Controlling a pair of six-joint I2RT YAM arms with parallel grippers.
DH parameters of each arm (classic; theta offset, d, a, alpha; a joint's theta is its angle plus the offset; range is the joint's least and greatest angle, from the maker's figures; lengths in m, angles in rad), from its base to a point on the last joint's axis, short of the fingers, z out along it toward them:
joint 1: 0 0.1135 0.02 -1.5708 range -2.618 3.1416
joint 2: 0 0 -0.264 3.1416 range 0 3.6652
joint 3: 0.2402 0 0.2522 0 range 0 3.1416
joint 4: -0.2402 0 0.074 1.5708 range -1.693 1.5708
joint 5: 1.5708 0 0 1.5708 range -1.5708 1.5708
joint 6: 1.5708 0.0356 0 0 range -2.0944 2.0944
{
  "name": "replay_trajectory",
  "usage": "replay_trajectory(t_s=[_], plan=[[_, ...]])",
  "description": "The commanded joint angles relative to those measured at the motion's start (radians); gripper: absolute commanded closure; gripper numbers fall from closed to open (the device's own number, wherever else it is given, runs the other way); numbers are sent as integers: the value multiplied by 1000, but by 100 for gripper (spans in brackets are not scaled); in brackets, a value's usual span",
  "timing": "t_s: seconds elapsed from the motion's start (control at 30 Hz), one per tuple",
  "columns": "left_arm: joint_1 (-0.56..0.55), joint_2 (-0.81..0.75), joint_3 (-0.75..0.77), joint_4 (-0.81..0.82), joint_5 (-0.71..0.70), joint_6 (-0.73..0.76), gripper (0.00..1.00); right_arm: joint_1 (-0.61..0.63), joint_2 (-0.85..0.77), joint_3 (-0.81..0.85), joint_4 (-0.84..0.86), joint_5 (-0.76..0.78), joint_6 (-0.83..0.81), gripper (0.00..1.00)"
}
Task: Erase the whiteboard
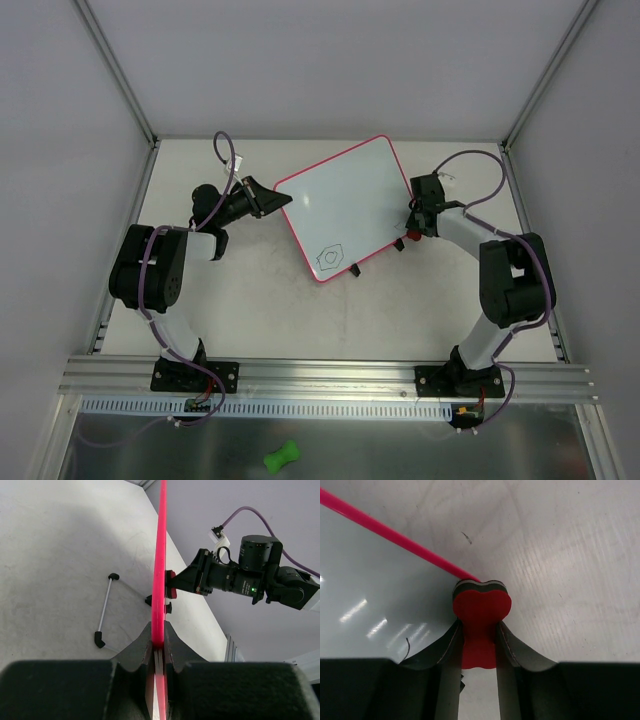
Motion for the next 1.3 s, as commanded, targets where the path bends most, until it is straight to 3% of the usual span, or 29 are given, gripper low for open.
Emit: replay_trajectory(t_s=[0.0, 0.43, 0.67, 0.73, 0.93, 1.27], plan=[[-17, 21, -5, 50, 37, 81, 100, 14, 38, -14, -95, -34, -2, 100], [-15, 8, 4, -10, 36, 108, 100, -19, -171, 0, -90, -55, -88, 100], [-15, 5, -2, -13, 36, 108, 100, -19, -209, -67, 55, -89, -131, 100], [-15, 4, -2, -13, 36, 108, 100, -27, -206, -69, 89, -98, -131, 100], [-15, 1, -5, -13, 42, 110, 100, -59, -177, -83, 266, -371, -97, 100], [-15, -4, -9, -11, 42, 114, 100, -68, -53, -110, 373, -362, -15, 100]])
